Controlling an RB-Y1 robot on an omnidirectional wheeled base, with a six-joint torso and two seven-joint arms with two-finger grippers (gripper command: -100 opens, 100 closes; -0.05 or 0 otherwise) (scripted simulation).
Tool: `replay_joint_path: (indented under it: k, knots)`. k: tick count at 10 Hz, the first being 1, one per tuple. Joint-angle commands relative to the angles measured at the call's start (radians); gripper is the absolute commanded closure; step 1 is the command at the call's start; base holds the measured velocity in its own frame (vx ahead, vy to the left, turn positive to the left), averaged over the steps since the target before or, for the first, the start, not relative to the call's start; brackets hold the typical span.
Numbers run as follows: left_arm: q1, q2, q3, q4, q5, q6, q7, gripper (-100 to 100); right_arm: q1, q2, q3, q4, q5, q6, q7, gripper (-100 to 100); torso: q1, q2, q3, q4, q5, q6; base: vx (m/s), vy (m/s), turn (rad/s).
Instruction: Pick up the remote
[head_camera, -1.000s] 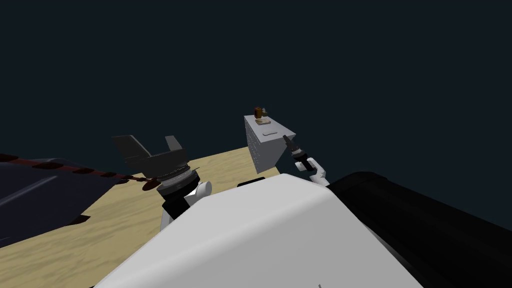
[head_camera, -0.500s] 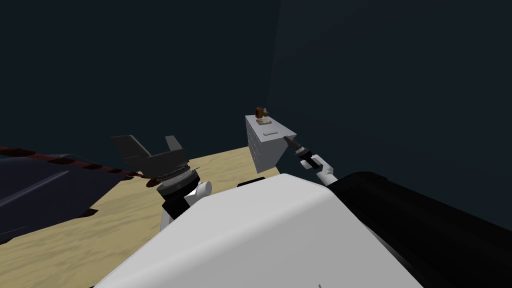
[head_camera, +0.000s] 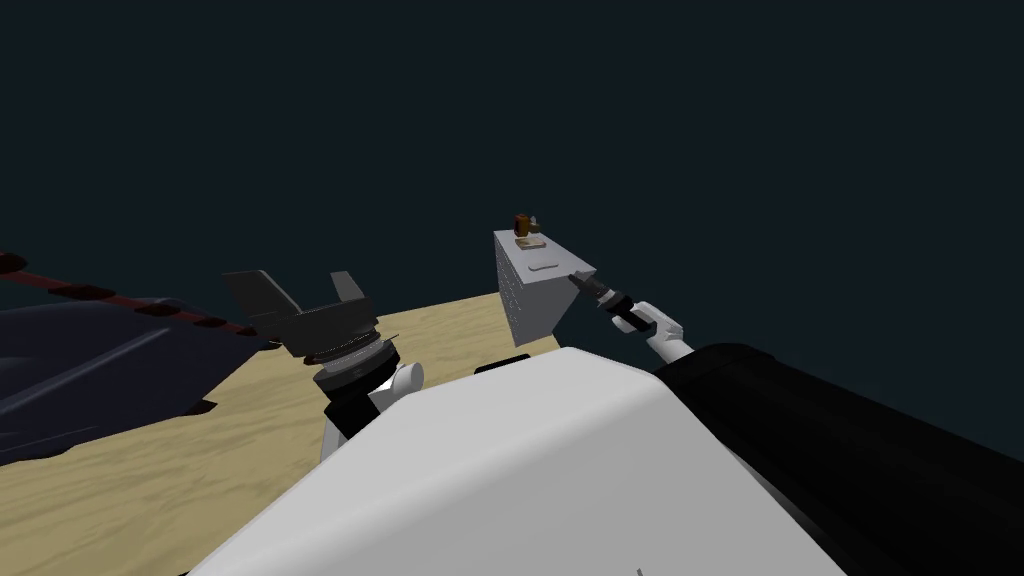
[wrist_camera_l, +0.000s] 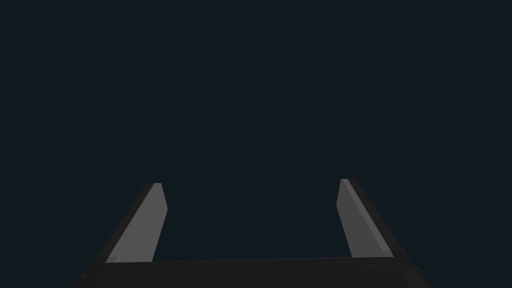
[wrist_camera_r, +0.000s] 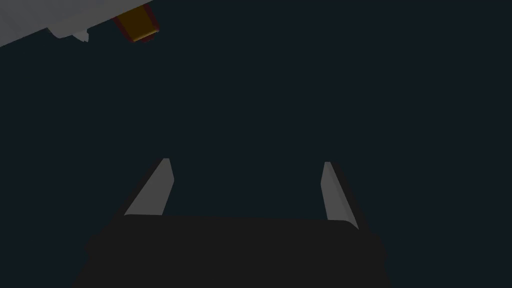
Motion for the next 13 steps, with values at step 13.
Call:
replay_joint_path:
  k: [13]
  knots:
    - [0.0, 0.0, 0.0, 0.0, 0.0, 0.0, 0.0, 0, 0.007, -0.385, 0.003, 0.137, 0.124, -0.082, -0.026, -100, 0.0, -0.001, -0.001, 0.0, 0.0, -0.001, -0.009, -0.019, 0.092]
